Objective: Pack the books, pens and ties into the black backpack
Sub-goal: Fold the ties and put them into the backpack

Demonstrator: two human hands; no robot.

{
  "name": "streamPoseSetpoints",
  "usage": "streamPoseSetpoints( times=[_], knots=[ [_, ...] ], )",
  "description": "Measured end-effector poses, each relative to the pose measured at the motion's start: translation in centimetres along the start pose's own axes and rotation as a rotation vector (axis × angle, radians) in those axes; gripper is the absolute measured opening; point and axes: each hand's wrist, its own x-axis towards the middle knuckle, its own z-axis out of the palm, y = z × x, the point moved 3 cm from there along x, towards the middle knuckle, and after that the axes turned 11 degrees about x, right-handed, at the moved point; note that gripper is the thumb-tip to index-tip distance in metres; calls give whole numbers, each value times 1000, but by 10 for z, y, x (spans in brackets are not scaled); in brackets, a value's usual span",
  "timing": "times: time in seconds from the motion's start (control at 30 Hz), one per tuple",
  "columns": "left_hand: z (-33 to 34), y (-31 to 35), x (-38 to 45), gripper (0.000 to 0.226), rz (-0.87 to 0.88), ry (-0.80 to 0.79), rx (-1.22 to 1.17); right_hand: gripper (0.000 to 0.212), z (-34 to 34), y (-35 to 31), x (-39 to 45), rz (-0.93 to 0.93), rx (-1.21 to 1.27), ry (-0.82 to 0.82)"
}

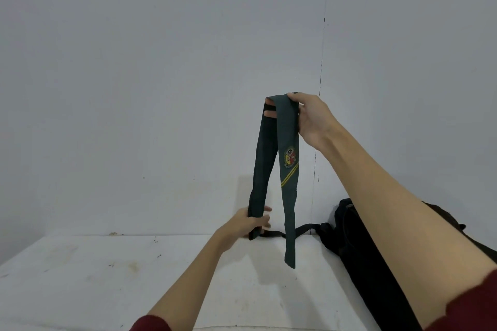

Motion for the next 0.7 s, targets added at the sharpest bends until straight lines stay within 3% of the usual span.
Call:
streamPoseSetpoints(
  times=[0.1,0.2,0.27,0.4,0.47,0.57,0.7],
  knots=[
    [-14,15,7,17,65,160,67,25,3,-3,1,-3,-5,-39],
    [-17,17,7,10,66,179,78,26,5,-8,4,-33,-9,-33],
    [-12,14,3,16,68,96,5,24,4,-13,6,-57,-11,-13],
    [0,12,-9,26,11,-229,-352,29,2,-15,6,-50,-67,12],
    [-4,23,-9,30,65,-287,-316,30,2,-10,4,-40,-90,6],
    [-24,55,-6,38,204,-152,-356,27,3,-4,1,-26,-121,-17],
    [-55,104,-6,30,316,32,-453,27,7,1,-1,-10,-160,-70]
  ],
)
